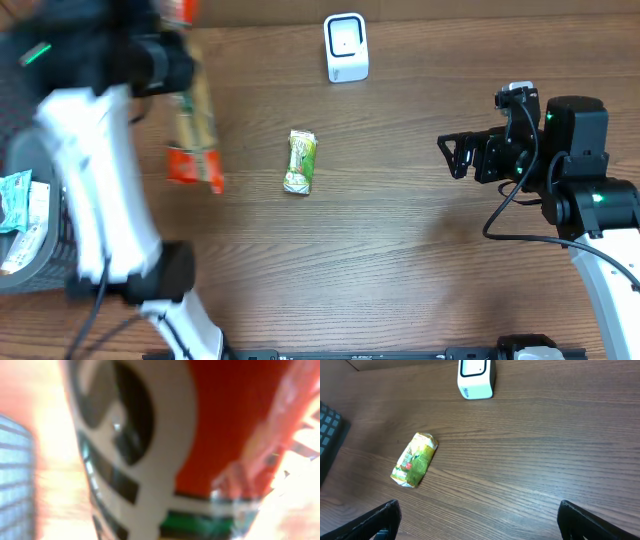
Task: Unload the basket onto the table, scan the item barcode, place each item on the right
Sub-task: 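Lay the spaghetti packet beside the juice pack and release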
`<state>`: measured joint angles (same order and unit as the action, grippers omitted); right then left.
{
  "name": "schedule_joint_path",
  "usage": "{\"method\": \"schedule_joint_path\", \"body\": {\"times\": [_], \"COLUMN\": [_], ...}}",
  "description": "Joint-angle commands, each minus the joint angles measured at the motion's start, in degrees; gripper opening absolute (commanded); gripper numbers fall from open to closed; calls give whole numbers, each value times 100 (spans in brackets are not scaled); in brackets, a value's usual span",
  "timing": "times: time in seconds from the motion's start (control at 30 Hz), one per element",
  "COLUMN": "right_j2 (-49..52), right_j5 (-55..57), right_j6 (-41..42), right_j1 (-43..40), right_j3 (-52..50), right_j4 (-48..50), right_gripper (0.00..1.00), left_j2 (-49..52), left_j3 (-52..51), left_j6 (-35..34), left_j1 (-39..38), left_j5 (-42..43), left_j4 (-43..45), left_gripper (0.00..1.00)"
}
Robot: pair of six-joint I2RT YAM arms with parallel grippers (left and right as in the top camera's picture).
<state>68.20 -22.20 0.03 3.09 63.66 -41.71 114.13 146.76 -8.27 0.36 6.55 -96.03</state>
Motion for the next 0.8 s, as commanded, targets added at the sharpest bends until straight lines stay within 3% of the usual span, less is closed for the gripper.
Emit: {"method": "schedule_joint_path", "body": {"times": [0.0, 0.17, 0.37, 0.77], "right_j2": [-7, -2, -4, -2], "right_j5": [17, -105, -105, -380], "right_j6": [4, 586, 581, 603], "right_j1": [11, 15, 15, 17], "right_j3": [127, 127, 127, 127], "right_j4": [11, 39, 22, 50], "right_gripper": [100, 100, 100, 100], "left_j2": [619, 1456, 2109, 2350], "left_j3": [-560, -1121, -1309, -1327], "left_j6": [-562, -1016, -1408, -1985], "left_j1": [-505, -905, -1244, -1443], "left_j5": [-295, -291, -439, -1429], "left_j4": [96, 437, 581, 39], "left_gripper": [4, 4, 4, 4]}}
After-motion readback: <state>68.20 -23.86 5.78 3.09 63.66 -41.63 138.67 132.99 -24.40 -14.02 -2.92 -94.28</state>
